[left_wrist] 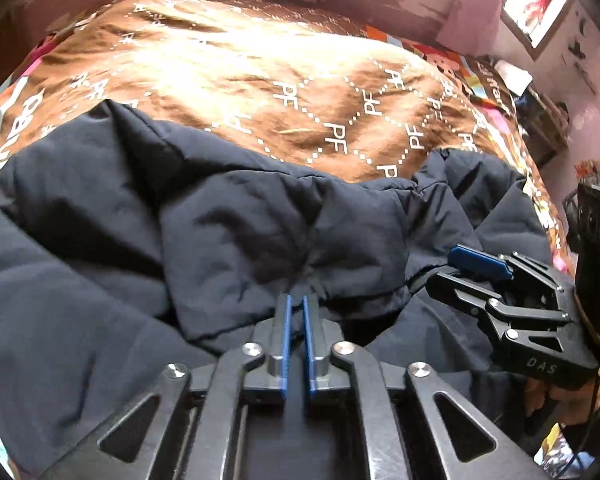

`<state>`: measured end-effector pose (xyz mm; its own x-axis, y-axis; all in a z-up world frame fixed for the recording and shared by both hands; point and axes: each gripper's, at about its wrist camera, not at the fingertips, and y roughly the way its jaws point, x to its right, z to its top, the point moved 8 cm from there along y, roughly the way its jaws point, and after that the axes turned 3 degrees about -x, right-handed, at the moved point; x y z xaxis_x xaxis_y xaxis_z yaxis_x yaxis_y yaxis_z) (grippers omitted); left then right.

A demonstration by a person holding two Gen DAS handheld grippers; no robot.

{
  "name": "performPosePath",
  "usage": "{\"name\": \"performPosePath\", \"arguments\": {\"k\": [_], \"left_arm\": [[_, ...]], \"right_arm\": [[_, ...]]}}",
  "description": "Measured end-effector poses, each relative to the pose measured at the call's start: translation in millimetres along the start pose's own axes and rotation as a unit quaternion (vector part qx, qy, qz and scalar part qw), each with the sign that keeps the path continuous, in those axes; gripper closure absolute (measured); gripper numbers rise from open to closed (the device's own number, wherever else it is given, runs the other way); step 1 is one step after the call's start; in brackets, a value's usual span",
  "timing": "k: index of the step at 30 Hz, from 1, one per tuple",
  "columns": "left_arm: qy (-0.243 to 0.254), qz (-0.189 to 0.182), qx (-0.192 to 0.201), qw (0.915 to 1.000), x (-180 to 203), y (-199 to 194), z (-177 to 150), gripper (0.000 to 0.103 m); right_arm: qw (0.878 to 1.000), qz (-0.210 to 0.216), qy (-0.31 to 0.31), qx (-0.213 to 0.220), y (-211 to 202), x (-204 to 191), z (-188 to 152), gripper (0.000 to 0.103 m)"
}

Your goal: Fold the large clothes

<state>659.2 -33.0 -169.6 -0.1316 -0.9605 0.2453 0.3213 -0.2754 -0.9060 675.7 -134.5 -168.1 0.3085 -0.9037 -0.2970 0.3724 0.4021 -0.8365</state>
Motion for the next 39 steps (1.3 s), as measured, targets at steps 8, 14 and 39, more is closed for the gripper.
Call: {"name": "performPosePath", "arguments": {"k": [8,14,39], "left_arm": [[-0.015,-0.008,0.048,0.9987,8.2,-27.8,0.1,0.035],[-0.035,0.014,0.078,0.9963,1.0,-50.6,-8.2,0.024],[-0.013,0.056,0.230,0.9715,31.4,-145.4,-69.4,0.000]], "right_arm": [[0.999,-0.027,-0.005,0.040,-18.9,-8.9,-1.1,0.037],[0.997,-0.055,0.006,0.053,-35.2,0.2,-12.6,0.026],[0.979,-0.097,0.034,0.174,-149.6,-4.0,-55.0,0.002]]}}
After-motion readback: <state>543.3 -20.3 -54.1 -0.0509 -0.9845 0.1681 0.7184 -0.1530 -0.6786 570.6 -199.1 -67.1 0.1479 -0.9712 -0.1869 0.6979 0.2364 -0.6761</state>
